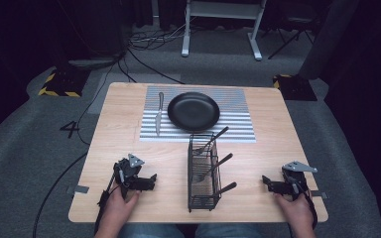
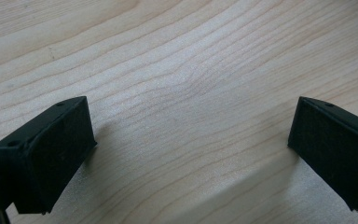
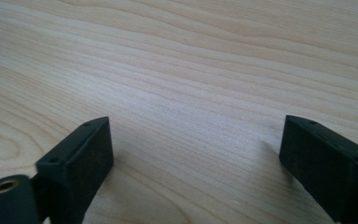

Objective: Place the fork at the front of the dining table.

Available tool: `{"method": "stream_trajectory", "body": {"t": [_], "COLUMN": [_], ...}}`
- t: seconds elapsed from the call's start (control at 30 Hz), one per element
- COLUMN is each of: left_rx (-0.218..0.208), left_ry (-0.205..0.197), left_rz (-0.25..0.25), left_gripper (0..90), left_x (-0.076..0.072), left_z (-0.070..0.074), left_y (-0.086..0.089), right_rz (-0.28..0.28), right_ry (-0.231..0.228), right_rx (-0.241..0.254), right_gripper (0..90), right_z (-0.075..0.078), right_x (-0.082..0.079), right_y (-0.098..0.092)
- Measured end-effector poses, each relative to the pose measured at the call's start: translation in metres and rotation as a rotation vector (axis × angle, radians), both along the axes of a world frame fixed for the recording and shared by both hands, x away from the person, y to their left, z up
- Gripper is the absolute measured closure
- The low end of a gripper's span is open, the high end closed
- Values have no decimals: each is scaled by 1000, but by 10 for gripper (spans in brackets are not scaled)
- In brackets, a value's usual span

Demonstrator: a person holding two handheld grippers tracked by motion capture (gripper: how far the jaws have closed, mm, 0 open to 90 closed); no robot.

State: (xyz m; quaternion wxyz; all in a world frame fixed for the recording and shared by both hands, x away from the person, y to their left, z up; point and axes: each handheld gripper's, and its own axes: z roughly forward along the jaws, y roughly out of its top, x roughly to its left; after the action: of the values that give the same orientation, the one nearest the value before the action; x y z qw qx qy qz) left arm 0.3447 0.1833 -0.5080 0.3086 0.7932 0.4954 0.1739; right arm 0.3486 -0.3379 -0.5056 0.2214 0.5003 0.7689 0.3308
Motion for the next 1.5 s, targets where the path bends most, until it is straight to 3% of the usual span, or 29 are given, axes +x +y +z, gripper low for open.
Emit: {"method": "stream_trajectory", "body": {"t": [0.03,0.13,0.23,0.37,0.47,0.63,0.7,0.8,0.87,1.2,1.27,1.33,1.4,1.5], "left_rx": [0,0,0,-1,-2,-2,-2,-2,-2,-2,-2,-1,-1,-2], "left_ry": [0,0,0,0,-1,-1,-1,-1,0,-1,-1,-1,0,0], "left_rz": [0,0,0,0,-1,-1,-1,-1,-2,-2,-1,-2,-2,-2], "left_gripper": [3,3,3,3,3,3,3,3,3,3,3,3,3,3], "left_x": [0,0,0,0,0,-1,-1,-1,-1,0,0,0,0,0], "left_z": [0,0,0,0,0,0,0,0,0,0,0,0,0,0], "left_y": [0,0,0,0,0,0,0,0,0,0,0,0,0,0], "right_rz": [0,15,23,42,62,115,167,211,235,332,346,397,428,467], "right_ry": [0,-28,-37,-27,6,19,10,40,36,19,19,5,-9,-11], "right_rx": [0,16,18,16,10,13,30,22,5,33,23,-34,-51,-15], "right_gripper": [114,301,364,480,590,620,591,572,577,547,544,545,549,554], "right_z": [0,1,1,4,8,20,34,45,53,89,92,105,115,127], "right_x": [0,-8,-10,-13,-15,-20,-27,-29,-31,-53,-56,-66,-71,-77], "right_y": [0,2,3,4,6,12,17,25,29,47,52,70,78,84]}}
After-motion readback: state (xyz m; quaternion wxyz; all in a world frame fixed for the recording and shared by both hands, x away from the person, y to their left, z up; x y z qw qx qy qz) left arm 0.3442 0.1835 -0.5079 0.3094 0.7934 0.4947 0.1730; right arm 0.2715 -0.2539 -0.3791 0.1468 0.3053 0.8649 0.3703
